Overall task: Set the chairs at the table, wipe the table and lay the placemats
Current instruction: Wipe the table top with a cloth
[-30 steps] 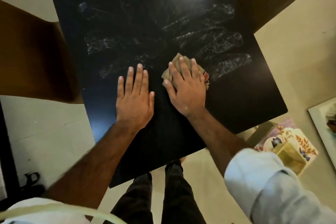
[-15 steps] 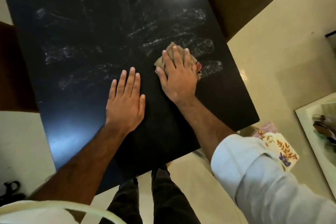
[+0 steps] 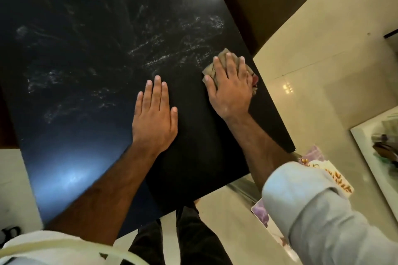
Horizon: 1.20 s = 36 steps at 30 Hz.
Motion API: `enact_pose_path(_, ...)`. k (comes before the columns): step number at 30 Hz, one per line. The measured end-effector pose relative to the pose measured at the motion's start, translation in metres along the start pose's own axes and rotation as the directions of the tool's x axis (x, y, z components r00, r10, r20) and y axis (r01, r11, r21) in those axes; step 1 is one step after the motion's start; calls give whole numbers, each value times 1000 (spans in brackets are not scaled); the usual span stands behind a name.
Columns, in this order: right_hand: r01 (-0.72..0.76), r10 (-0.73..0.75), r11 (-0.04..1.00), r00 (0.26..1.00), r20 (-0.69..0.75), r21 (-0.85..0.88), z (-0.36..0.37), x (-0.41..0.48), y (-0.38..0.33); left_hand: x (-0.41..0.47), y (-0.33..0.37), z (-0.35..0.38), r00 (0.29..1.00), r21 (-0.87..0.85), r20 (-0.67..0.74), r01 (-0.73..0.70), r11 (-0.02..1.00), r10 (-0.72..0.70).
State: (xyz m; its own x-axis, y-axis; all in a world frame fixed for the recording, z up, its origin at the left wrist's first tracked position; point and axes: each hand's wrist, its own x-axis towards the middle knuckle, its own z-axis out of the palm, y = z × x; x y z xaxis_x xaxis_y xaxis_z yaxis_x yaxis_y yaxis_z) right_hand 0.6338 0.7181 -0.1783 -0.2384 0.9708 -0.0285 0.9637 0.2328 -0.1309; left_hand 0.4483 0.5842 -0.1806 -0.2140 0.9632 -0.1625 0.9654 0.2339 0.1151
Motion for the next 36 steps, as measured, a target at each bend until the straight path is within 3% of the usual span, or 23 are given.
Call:
enact_pose_path(6,189,-189,982,980,56,-8,1,-38,7,-5,1,4,1000,28,2,-1,1000,1)
enact_pose_path(10,108,-105,994,990,95,-21,-9,-61,51,-3,3,1,1000,25,-6,0,1000,0)
enact_pose_path(14,-39,40,999,999,28,-13,-12,-6,54,-3,5,2,1000,36,3,-2,999,2)
enact_pose_path(20,39,-38,999,997,-64,22,0,82,3,3,4,6,1000,57,1,6,998,-6)
enact_pose_path(25,178,-179,984,984,17,25,-1,12,13,1,2,6,1000,66,21,1,998,-2)
enact_pose_path(29,109,-108,994,992,68,-13,-9,-18,52,3,4,6,1000,62,14,4,998,-5)
enact_pose_path(33,-34,34,999,999,14,12,-11,37,46,4,4,7,1000,52,7,-4,999,3)
enact_pose_path(36,-14,15,999,999,-30,47,-8,95,15,5,5,8,1000,57,2,0,998,0)
